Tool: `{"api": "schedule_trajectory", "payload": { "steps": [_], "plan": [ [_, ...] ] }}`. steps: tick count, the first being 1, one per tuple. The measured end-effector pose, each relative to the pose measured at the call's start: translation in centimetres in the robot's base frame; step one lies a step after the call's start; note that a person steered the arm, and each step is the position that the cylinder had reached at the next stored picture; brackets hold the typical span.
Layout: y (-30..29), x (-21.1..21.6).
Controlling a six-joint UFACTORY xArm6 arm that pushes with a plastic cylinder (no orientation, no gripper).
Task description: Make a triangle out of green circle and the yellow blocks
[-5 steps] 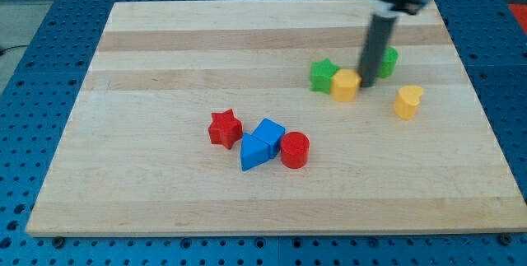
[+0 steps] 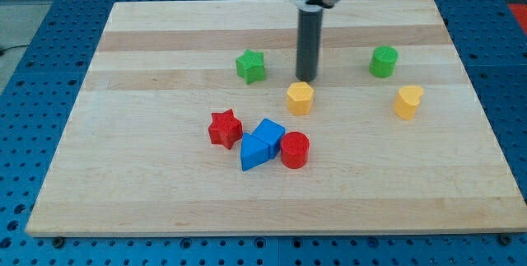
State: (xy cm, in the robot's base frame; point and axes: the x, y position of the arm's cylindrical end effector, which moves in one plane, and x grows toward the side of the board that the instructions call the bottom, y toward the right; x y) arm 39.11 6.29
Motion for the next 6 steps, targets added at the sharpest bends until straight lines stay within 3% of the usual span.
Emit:
{"api": "schedule_trajectory", "payload": {
  "steps": [2,3,4,6],
  "plan": [
    [10.9,0.7],
    [14.7,-1.2],
    [13.0,-2.2],
    [-5.1,-6.0]
  ]
}}
